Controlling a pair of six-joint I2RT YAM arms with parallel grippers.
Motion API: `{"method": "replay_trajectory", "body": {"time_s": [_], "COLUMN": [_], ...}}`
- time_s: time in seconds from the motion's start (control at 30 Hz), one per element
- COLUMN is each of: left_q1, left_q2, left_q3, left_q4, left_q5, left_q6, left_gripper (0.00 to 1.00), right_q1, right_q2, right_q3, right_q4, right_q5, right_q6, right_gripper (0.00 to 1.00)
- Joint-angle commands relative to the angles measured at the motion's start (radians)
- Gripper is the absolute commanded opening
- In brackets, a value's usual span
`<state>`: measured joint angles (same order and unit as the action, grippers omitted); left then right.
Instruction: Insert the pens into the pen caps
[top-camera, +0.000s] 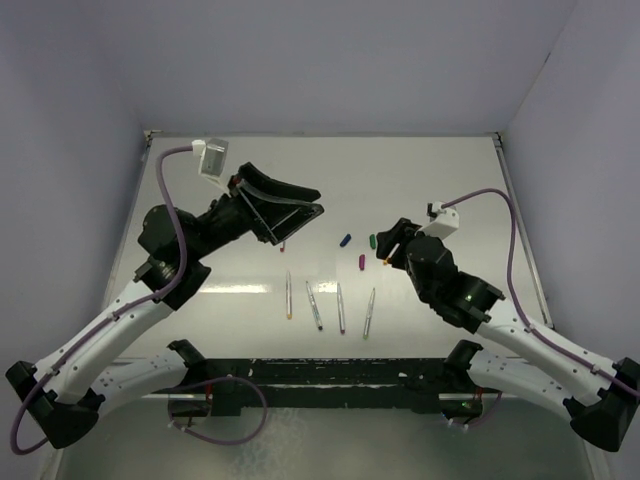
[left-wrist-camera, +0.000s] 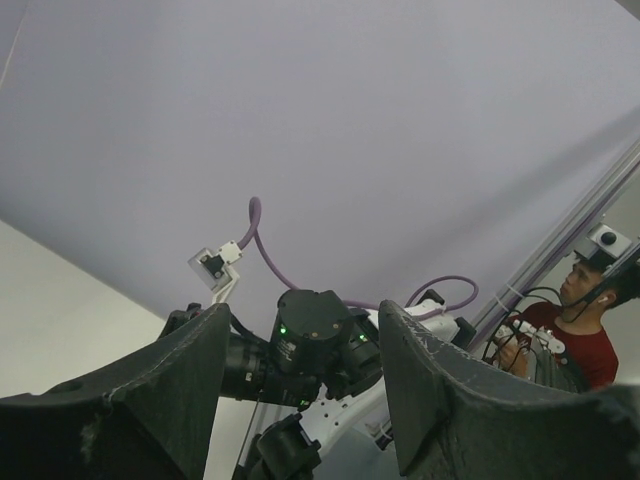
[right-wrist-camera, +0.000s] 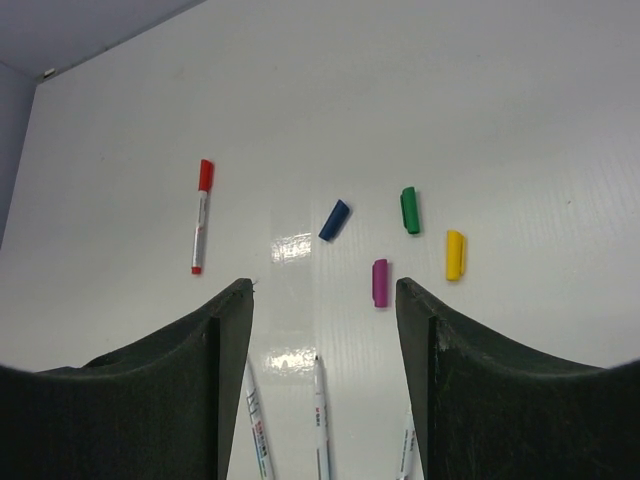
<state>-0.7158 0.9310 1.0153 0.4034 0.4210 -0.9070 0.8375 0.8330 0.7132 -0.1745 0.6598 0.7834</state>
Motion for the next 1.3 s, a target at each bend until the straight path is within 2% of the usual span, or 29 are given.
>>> {"method": "replay_trajectory", "body": {"time_s": [0.0,0.17,0.27,0.37,0.5,0.67,1.03,1.27], "left_q1": [-0.004,-0.005,-0.005,-0.004,-0.004,-0.004,-0.005,-0.005], "left_q2": [-0.015,-0.047,-0.083,-0.118,-0.125,-0.058,0.179,0.268], "left_q3": [0.039,0.031,0.026,0.008,-0.051,-0.115,-0.267,-0.31], "left_q4": [0.049,0.01,-0.137,-0.325,-0.484,-0.643,-0.671,-0.665], "left_q5": [0.041,-0.005,-0.11,-0.284,-0.437,-0.589,-0.587,-0.57], "left_q6": [-0.001,0.038,0.127,0.246,0.372,0.418,0.34,0.31], "left_gripper": [0.64,0.64,0.64,0.64,0.61,0.61,0.61,0.66], "right_q1": [0.004,0.003,0.003,0.003,0.003,0.003,0.004,0.003], "right_q2": [0.007,0.01,0.017,0.013,-0.031,-0.092,-0.046,-0.037], "right_q3": [0.003,0.005,0.005,0.004,-0.032,-0.071,0.019,-0.003], "right_q4": [0.041,0.042,0.04,0.031,0.04,0.07,-0.121,-0.144], "right_q5": [-0.002,0.003,0.012,0.024,0.081,0.12,0.245,0.25], "right_q6": [0.015,0.007,0.003,0.003,0.034,0.011,0.016,0.05], "right_gripper": [0.62,0.61,0.62,0.62,0.84,0.87,0.86,0.86]}}
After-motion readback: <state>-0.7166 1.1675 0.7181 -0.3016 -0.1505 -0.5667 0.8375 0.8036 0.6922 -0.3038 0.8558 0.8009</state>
